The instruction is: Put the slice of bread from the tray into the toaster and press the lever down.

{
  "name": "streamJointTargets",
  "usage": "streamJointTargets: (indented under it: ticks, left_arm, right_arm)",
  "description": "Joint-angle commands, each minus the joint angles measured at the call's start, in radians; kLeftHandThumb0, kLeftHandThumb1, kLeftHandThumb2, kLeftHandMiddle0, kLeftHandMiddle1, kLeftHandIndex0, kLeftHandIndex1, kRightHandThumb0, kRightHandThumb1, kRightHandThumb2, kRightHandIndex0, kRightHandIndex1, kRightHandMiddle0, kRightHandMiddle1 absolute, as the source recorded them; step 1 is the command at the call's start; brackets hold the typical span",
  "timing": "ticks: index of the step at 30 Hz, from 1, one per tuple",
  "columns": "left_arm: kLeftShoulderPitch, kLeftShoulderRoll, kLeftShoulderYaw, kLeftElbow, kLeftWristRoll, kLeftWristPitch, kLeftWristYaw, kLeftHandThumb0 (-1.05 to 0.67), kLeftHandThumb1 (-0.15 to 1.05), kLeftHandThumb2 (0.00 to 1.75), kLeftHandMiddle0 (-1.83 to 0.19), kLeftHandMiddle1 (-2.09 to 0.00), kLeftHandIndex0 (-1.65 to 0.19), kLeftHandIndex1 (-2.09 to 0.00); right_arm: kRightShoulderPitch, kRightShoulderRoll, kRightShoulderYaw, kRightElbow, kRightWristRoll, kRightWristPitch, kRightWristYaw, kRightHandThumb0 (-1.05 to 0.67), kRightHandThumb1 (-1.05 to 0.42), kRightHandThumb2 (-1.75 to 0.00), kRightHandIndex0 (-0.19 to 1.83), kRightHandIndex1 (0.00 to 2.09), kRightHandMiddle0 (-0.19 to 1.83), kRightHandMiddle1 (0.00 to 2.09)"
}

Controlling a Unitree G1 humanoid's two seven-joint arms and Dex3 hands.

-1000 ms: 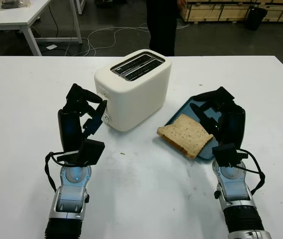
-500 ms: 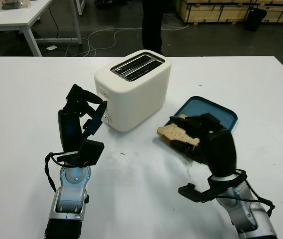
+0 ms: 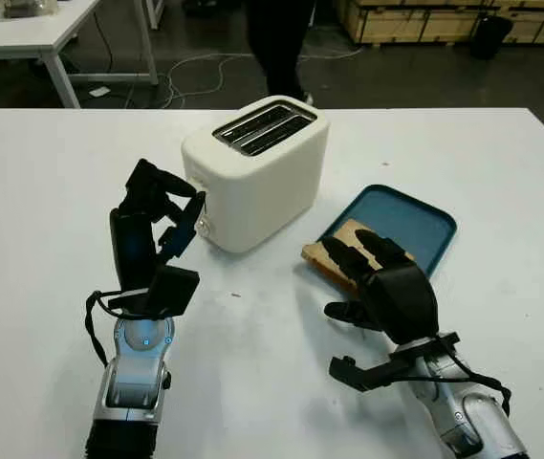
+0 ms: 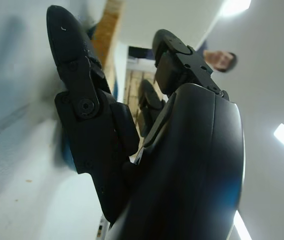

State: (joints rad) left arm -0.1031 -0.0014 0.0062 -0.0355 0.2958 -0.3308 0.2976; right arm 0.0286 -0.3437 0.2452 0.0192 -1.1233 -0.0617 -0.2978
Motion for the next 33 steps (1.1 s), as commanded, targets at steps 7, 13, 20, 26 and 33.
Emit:
streamJointTargets:
  ticks: [7,13,20,26,33]
  left_arm:
    - [-0.002,0.002,-0.006,-0.002,0.000,-0.007,-0.002,-0.26,0.92,0.18,-0.86,-1.75,-0.47,-1.69]
    - [0.000,0.000,-0.009,-0.004,-0.004,-0.013,-0.002,-0.25,0.92,0.18,-0.87,-1.75,-0.47,-1.70]
    - [0.009,-0.002,-0.015,-0.025,-0.003,-0.009,-0.001,-0.25,0.92,0.18,-0.87,-1.75,-0.46,-1.71]
    - [0.019,0.000,-0.014,-0.044,-0.003,-0.016,-0.001,-0.26,0.92,0.17,-0.87,-1.75,-0.45,-1.72]
    - [0.029,0.004,-0.014,-0.062,-0.017,-0.031,-0.012,-0.24,0.91,0.18,-0.89,-1.75,-0.45,-1.73]
  right_arm:
    - [-0.016,-0.012,0.054,-0.018,-0.046,0.092,-0.016,-0.95,-0.86,0.00,0.19,0.00,0.19,0.00]
    - [-0.019,-0.033,0.087,-0.029,-0.085,0.132,-0.013,-0.88,-0.85,0.00,0.17,0.00,0.18,0.00]
    - [-0.031,-0.073,0.124,-0.036,-0.146,0.168,0.026,-0.78,-0.86,0.00,0.23,0.03,0.23,0.02]
    - [-0.056,-0.119,0.144,0.021,-0.176,0.167,0.006,-0.77,-0.87,0.00,0.28,0.05,0.27,0.03]
    - [-0.100,-0.148,0.155,0.106,-0.183,0.193,0.015,-0.76,-0.86,0.00,0.28,0.06,0.27,0.02]
